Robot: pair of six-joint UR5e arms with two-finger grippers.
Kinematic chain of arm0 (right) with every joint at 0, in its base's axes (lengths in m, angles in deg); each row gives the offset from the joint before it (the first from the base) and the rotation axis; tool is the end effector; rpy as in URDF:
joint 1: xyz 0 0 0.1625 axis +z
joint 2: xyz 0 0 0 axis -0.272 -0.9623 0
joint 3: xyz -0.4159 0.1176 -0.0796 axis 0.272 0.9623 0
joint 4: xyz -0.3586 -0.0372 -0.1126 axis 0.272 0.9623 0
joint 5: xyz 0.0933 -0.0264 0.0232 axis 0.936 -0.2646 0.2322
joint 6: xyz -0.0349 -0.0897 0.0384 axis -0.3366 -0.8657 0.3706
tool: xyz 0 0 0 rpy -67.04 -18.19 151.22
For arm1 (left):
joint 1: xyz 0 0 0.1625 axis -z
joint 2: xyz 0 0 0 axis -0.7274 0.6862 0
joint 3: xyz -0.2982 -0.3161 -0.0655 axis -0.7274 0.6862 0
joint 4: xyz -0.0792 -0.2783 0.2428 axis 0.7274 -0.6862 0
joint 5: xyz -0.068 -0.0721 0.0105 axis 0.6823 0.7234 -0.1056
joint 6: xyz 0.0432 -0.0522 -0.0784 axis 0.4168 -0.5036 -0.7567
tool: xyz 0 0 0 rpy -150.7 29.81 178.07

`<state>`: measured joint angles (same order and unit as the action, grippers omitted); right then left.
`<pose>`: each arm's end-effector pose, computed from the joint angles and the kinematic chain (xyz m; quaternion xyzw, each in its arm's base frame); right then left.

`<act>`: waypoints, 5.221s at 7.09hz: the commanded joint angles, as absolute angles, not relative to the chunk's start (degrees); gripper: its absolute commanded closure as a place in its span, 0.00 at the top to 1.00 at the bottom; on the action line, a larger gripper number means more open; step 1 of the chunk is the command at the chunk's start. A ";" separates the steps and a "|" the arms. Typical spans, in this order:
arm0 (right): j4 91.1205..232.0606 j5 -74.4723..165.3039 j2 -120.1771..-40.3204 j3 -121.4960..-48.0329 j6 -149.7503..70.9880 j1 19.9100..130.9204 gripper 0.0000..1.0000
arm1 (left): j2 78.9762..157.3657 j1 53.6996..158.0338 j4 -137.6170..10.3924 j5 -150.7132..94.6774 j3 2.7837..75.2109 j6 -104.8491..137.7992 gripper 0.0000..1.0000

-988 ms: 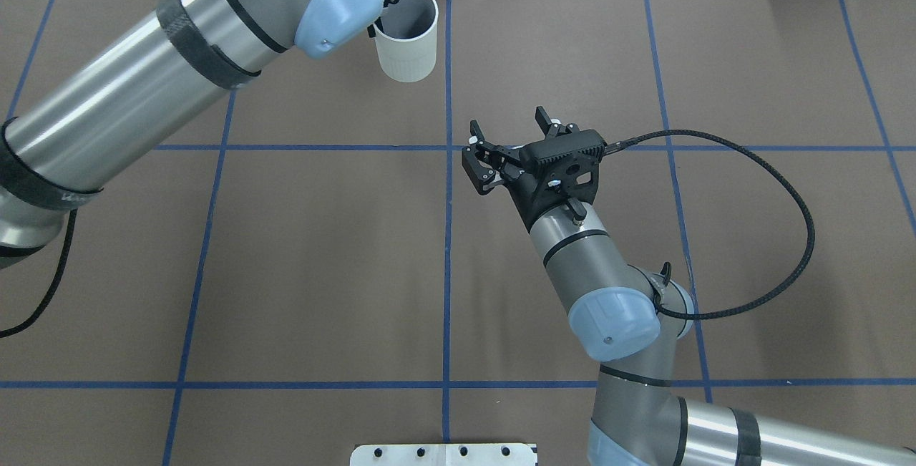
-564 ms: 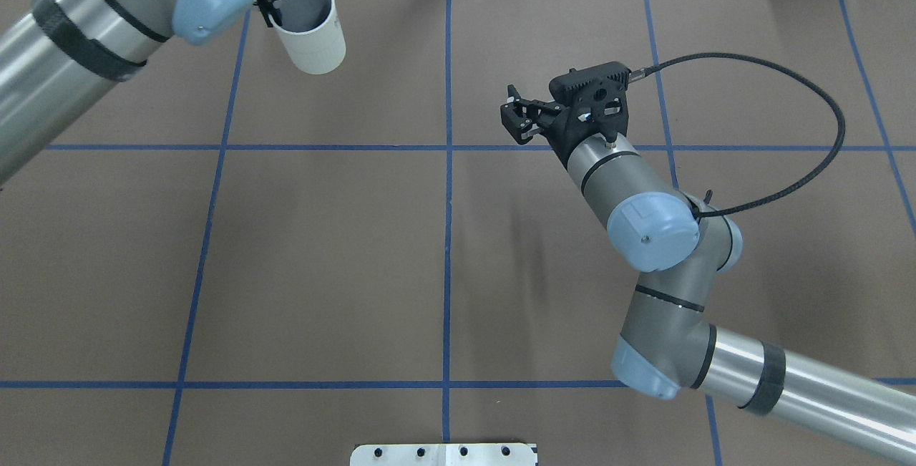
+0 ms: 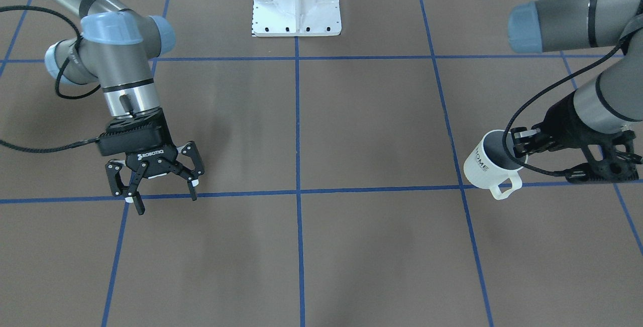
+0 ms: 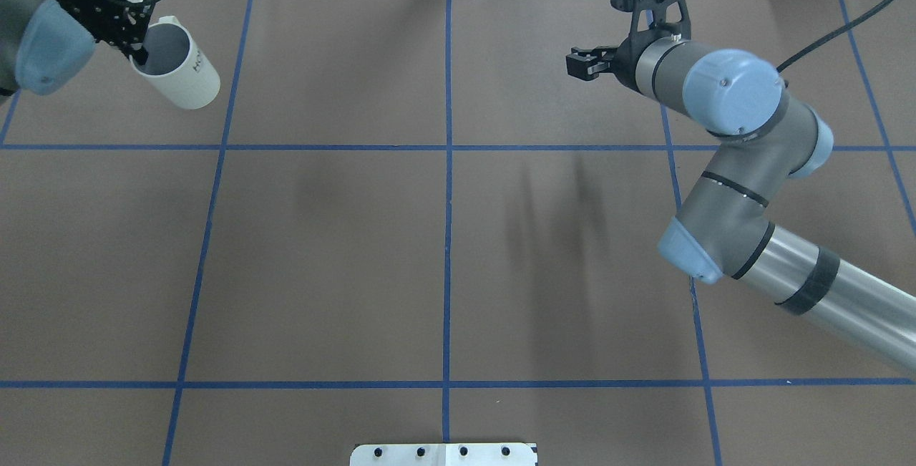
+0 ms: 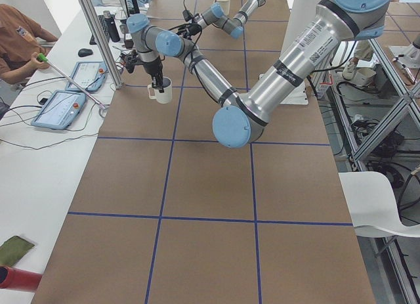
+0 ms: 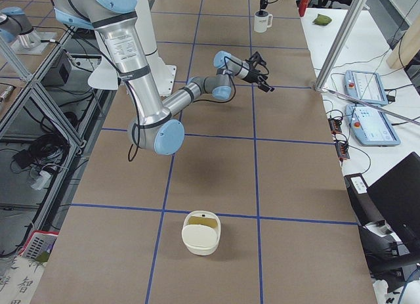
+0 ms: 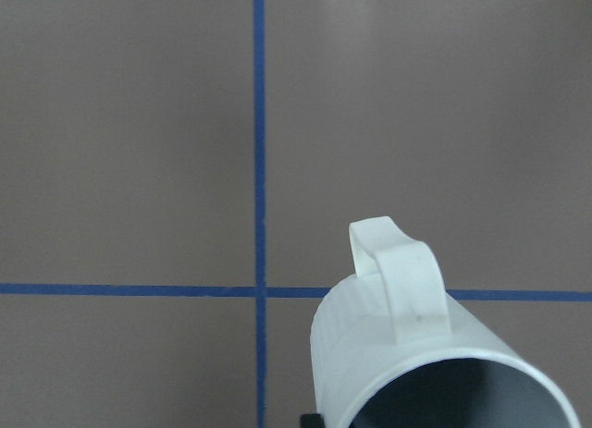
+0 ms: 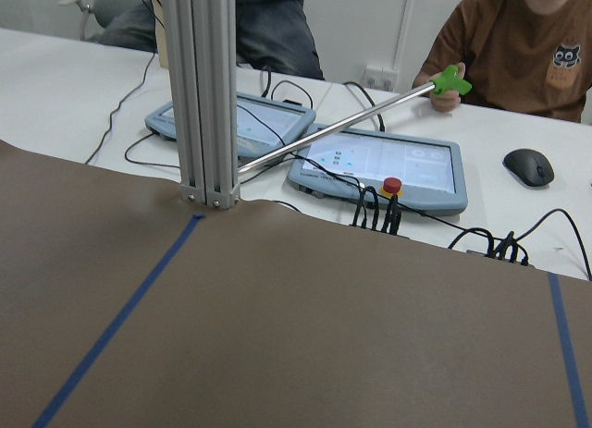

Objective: Left arm hands cup to right arm to dump lemon

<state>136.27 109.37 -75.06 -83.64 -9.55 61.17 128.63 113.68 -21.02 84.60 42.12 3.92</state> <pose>-0.3493 -0.5517 0.3499 0.3963 -0.3713 0.0270 0.8393 0.1898 -0.6041 0.3848 -0.0276 0.3971 0.0239 0.9170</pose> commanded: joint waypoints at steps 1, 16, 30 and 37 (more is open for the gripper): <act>138.54 125.95 -78.88 -83.44 -9.74 68.49 0.97 | 116.56 114.00 -32.63 84.66 43.38 4.23 0.00; 167.90 152.12 -102.82 -100.23 -37.86 89.08 1.00 | 101.48 108.28 -39.44 84.39 48.31 -3.34 0.00; 168.08 154.84 -103.42 -99.00 -41.88 92.76 1.00 | 97.70 117.31 -38.12 85.45 56.42 9.18 1.00; 168.08 157.57 -109.67 -95.04 -53.60 99.54 1.00 | 100.33 128.06 -35.14 85.62 42.96 22.06 1.00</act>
<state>168.08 157.15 -108.52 -95.13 -52.54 98.95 100.04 127.47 -35.76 85.62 43.79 21.88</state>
